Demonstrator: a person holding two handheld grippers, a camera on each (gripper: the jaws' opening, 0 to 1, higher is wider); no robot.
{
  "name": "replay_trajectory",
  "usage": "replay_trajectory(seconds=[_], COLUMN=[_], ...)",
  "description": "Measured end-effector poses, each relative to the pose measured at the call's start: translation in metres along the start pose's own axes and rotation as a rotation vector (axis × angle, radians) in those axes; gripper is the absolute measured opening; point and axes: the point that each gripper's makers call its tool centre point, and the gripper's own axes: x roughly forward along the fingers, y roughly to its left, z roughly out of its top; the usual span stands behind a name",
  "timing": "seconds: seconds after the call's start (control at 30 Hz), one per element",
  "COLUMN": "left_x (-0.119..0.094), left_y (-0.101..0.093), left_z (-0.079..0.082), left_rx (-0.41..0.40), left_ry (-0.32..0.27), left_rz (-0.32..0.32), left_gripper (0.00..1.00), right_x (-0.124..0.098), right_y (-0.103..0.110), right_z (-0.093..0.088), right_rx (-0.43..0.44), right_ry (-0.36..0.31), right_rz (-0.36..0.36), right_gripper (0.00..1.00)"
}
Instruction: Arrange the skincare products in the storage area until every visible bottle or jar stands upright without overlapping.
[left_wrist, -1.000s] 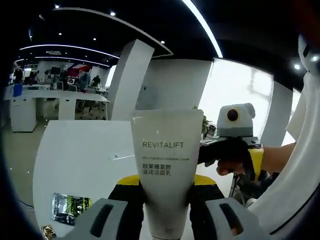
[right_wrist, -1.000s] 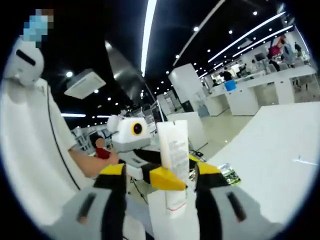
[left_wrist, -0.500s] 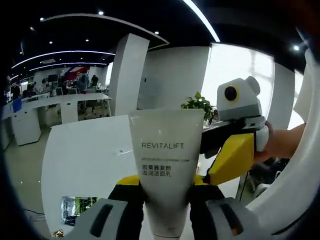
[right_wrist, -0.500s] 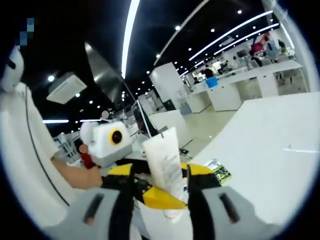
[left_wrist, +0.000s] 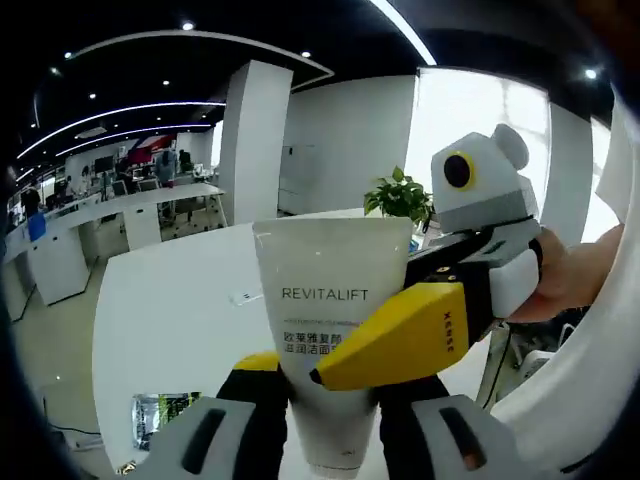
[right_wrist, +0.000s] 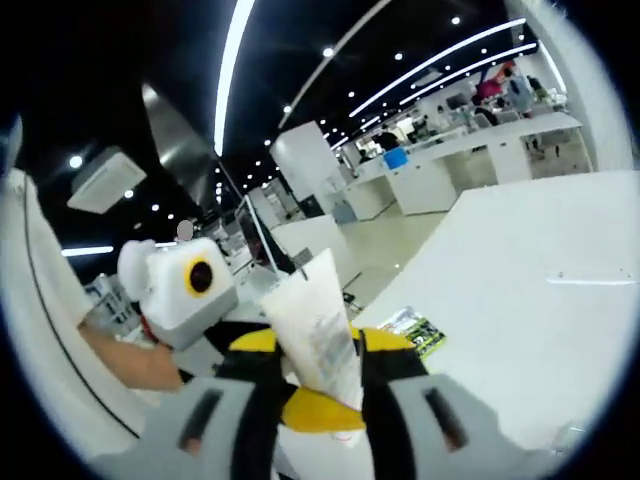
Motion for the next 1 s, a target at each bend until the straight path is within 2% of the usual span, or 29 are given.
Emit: replay_trajectory(seconds=[0.17, 0.23, 0.3, 0.47, 0.77, 1.0], left_x=[0.001, 0.0, -0.001, -0.002, -0.006, -0.008], left_y=[-0.001, 0.0, 0.002, 0.0, -0.002, -0.007], left_z=[-0.005, -0.005, -0.003, 0.001, 0.005, 0.001], left_rx=[0.024, 0.031, 0.02, 0.019, 0.017, -0.015], left_ry=[0.025, 0.023, 0.014, -0.003, -0.029, -0.033], left_rz=[0.021, 0.027, 0.043, 0.027, -0.025, -0.098], left_gripper=[0.35, 0.35, 0.35, 0.34, 0.34, 0.34], right_x=[-0.002, -0.003, -0.007, -0.009, -0.011, -0.013], right_y=[-0.004, -0.003, -0.007, -0.005, -0.004, -0.002], right_z=[-0.004, -0.003, -0.002, 0.001, 0.005, 0.0], right_rx=[-0.089, -0.061, -0.077, -0.169, -0.165, -0.215], right_ry=[0.02, 0.02, 0.012, 0.014, 0.004, 0.03], right_rz=[-0.058, -0.054, -0.079, -0.061, -0.032, -0.017], right_gripper=[0.18, 0.15, 0.09, 0.07, 0.07, 0.06])
